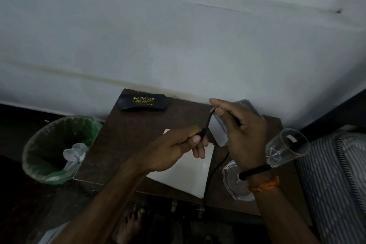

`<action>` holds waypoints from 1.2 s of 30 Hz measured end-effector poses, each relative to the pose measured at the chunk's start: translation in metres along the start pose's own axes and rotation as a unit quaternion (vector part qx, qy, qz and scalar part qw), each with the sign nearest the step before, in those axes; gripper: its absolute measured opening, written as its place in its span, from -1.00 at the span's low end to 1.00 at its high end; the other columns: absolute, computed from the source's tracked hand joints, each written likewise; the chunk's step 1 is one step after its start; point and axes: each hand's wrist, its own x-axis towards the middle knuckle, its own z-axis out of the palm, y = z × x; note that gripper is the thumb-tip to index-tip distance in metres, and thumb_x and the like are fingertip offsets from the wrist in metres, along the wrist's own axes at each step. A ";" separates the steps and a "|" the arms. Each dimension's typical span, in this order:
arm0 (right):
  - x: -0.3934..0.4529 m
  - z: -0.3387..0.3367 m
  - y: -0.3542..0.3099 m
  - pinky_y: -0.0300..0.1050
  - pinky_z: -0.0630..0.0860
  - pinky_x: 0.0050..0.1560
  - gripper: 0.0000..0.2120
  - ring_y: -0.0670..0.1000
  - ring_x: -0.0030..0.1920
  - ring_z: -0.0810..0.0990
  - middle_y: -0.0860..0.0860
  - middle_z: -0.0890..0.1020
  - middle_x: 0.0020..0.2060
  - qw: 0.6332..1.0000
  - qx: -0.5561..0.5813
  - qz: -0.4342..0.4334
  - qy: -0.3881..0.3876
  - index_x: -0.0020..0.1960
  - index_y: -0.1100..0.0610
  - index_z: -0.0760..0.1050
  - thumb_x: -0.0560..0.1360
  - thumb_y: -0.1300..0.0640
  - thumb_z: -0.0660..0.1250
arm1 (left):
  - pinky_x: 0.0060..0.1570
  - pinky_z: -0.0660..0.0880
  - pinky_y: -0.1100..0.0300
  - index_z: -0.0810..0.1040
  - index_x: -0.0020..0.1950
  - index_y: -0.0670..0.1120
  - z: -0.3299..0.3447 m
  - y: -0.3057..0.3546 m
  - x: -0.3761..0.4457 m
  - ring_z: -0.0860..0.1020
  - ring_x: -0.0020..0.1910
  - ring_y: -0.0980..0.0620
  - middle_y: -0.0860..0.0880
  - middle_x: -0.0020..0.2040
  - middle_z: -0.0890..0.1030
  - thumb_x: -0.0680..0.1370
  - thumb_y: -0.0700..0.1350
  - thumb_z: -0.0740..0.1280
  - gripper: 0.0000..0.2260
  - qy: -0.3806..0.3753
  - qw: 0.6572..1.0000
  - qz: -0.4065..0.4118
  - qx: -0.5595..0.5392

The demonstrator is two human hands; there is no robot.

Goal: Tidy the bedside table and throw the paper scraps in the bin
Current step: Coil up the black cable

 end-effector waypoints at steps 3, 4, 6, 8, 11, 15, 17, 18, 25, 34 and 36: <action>-0.001 0.001 0.010 -0.29 0.54 0.07 -0.84 -0.20 0.02 0.64 -0.13 0.69 -0.05 0.998 -0.020 0.058 0.015 0.05 0.15 0.67 0.58 0.27 0.33 | -0.06 0.48 0.02 0.51 0.04 -0.29 -0.001 0.004 0.002 0.44 -0.29 -0.08 -0.07 -0.33 0.48 0.69 -0.18 0.08 -0.74 0.027 0.996 0.015 -0.087; -0.003 0.003 0.014 -0.25 0.55 0.03 -0.85 -0.20 -0.02 0.64 -0.14 0.69 -0.09 0.996 -0.042 0.076 -0.011 0.01 0.12 0.66 0.59 0.23 0.31 | -0.08 0.46 0.01 0.52 0.03 -0.26 -0.001 0.004 0.003 0.40 -0.32 -0.04 -0.02 -0.37 0.42 0.68 -0.14 0.10 -0.74 0.052 0.990 0.010 -0.131; -0.010 0.009 0.020 -0.19 0.52 -0.12 -0.81 -0.17 -0.17 0.62 -0.10 0.68 -0.22 0.985 -0.104 0.097 -0.101 -0.06 0.03 0.60 0.63 0.17 0.24 | -0.16 0.37 0.00 0.55 0.04 -0.21 -0.001 0.004 0.004 0.34 -0.36 0.06 0.03 -0.39 0.37 0.64 -0.11 0.13 -0.75 0.092 0.974 0.000 -0.208; -0.021 0.021 0.018 -0.14 0.49 -0.21 -0.78 -0.11 -0.27 0.59 -0.05 0.64 -0.31 0.970 -0.130 0.112 -0.173 -0.12 0.04 0.55 0.63 0.17 0.18 | -0.18 0.27 0.00 0.54 0.10 -0.24 0.000 0.004 0.006 0.32 -0.38 0.08 0.02 -0.38 0.43 0.63 -0.12 0.14 -0.74 0.117 0.957 -0.006 -0.266; -0.031 0.035 0.010 0.03 0.53 -0.20 -0.72 0.04 -0.28 0.60 0.03 0.63 -0.33 0.958 -0.150 0.105 -0.223 -0.13 0.11 0.53 0.54 0.07 0.07 | -0.13 0.36 0.06 0.53 0.20 -0.31 0.000 0.005 0.009 0.38 -0.38 0.11 -0.07 -0.28 0.60 0.64 -0.19 0.16 -0.75 0.162 0.937 -0.006 -0.309; -0.038 0.042 0.006 0.07 0.55 -0.18 -0.55 0.10 -0.28 0.61 0.06 0.64 -0.33 0.934 -0.199 0.068 -0.291 -0.13 0.10 0.54 0.54 -0.11 -0.04 | -0.17 0.52 0.19 0.47 0.30 -0.25 -0.004 -0.002 0.012 0.54 -0.26 0.09 -0.11 0.04 0.70 0.63 -0.30 0.16 -0.74 0.198 0.938 -0.013 -0.284; -0.039 0.042 0.004 0.06 0.53 -0.24 -0.51 0.06 -0.33 0.58 0.02 0.62 -0.35 0.931 -0.208 0.037 -0.297 -0.19 0.08 0.52 0.56 -0.19 -0.04 | -0.05 0.55 0.20 0.46 0.32 -0.19 -0.005 -0.009 0.011 0.60 -0.13 0.05 -0.08 0.06 0.70 0.65 -0.28 0.17 -0.74 0.217 0.959 -0.023 -0.178; -0.038 0.040 0.003 0.05 0.51 -0.29 -0.51 0.03 -0.37 0.55 -0.01 0.60 -0.38 0.934 -0.209 0.023 -0.288 -0.22 0.07 0.49 0.56 -0.22 -0.03 | 0.00 0.55 0.19 0.46 0.32 -0.17 -0.005 -0.011 0.010 0.61 -0.08 0.04 -0.07 0.03 0.69 0.64 -0.24 0.18 -0.75 0.223 0.967 -0.026 -0.124; -0.013 0.015 -0.007 -0.28 0.31 -0.37 -0.66 -0.10 -0.47 0.39 -0.09 0.42 -0.49 0.964 -0.049 0.085 -0.246 -0.29 0.07 0.46 0.63 0.00 0.22 | 0.08 0.54 0.12 0.47 0.33 -0.11 0.001 -0.010 0.006 0.59 0.00 0.11 0.06 -0.02 0.60 0.62 -0.04 0.15 -0.68 0.184 0.983 -0.012 -0.007; -0.003 0.010 -0.011 -0.33 0.30 -0.45 -0.72 -0.12 -0.48 0.34 0.04 0.41 -0.48 0.955 0.188 0.202 -0.108 -0.17 0.23 0.52 0.65 0.14 0.19 | -0.14 0.50 0.00 0.45 -0.07 -0.16 0.003 -0.002 0.005 0.50 -0.25 0.01 -0.04 -0.25 0.51 0.69 -0.08 0.07 -0.74 0.123 0.990 0.039 0.049; -0.004 0.013 -0.006 -0.35 0.37 -0.38 -0.74 -0.12 -0.45 0.41 0.03 0.43 -0.47 0.971 0.153 0.171 -0.071 -0.17 0.23 0.52 0.65 0.17 0.20 | -0.10 0.51 -0.07 0.47 -0.06 -0.15 0.005 0.000 0.005 0.51 -0.23 -0.04 -0.07 -0.23 0.53 0.69 -0.11 0.08 -0.76 0.080 0.996 0.040 0.030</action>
